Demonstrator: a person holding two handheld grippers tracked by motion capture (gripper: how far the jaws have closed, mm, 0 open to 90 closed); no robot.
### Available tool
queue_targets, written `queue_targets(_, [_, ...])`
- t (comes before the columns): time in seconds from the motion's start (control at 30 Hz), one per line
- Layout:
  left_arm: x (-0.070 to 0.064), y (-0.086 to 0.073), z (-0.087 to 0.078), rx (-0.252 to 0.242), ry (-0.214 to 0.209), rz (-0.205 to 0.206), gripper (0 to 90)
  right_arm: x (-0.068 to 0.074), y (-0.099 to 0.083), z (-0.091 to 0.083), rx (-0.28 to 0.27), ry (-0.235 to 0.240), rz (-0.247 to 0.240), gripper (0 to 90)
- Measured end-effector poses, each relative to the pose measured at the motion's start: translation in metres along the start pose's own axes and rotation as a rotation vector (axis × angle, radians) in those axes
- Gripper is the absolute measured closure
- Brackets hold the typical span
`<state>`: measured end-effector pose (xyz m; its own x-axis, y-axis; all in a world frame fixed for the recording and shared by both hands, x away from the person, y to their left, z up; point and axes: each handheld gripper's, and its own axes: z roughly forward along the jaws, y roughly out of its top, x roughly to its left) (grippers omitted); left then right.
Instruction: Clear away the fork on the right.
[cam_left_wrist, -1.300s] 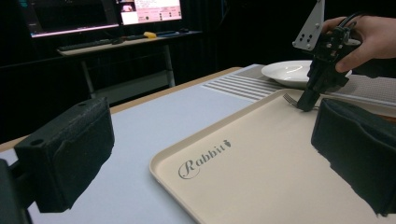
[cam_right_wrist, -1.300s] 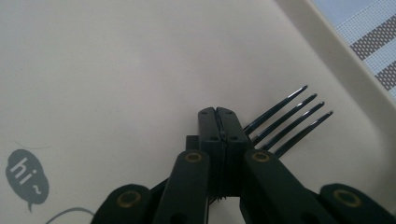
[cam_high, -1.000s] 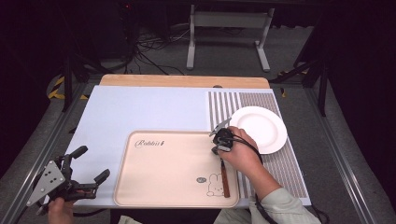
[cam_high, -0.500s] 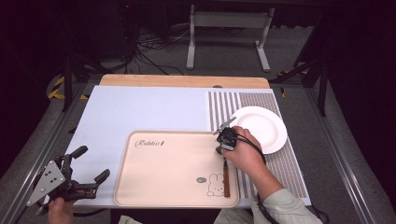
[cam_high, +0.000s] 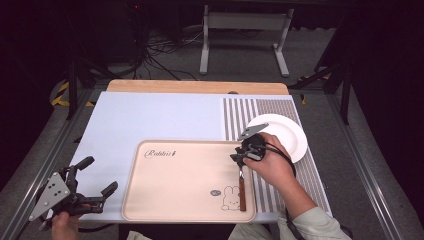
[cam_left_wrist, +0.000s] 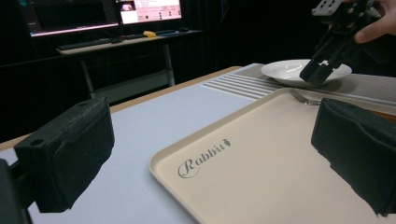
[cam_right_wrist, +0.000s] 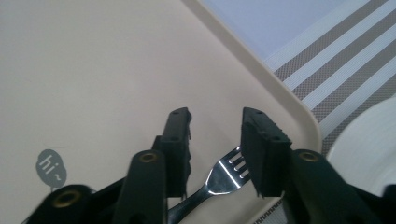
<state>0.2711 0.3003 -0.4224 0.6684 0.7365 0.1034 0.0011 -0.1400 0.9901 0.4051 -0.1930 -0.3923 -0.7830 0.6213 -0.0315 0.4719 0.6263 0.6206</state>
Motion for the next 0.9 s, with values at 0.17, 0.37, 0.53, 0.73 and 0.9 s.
queue_targets(0.17, [0.0, 0.0, 0.0, 0.002, 0.003, -0.005, 0.2, -0.004, -0.008, -0.019, -0.135, 0.002, -0.001, 32.7])
queue_targets(0.37, [-0.002, -0.001, 0.001, 0.007, -0.001, -0.003, 0.2, -0.01, -0.024, -0.041, -0.273, -0.018, -0.009, 18.7])
queue_targets(0.53, [-0.001, -0.001, 0.001, 0.005, 0.002, -0.003, 0.2, -0.014, -0.04, -0.058, -0.372, -0.024, -0.01, 14.7])
queue_targets(0.73, [-0.002, -0.001, 0.001, 0.007, 0.001, -0.001, 0.2, -0.018, -0.066, -0.077, -0.501, -0.05, -0.021, 13.5])
queue_targets(0.9, [-0.001, -0.001, 0.001, 0.005, 0.005, -0.002, 0.2, -0.021, -0.091, -0.087, -0.594, -0.062, -0.017, 12.7])
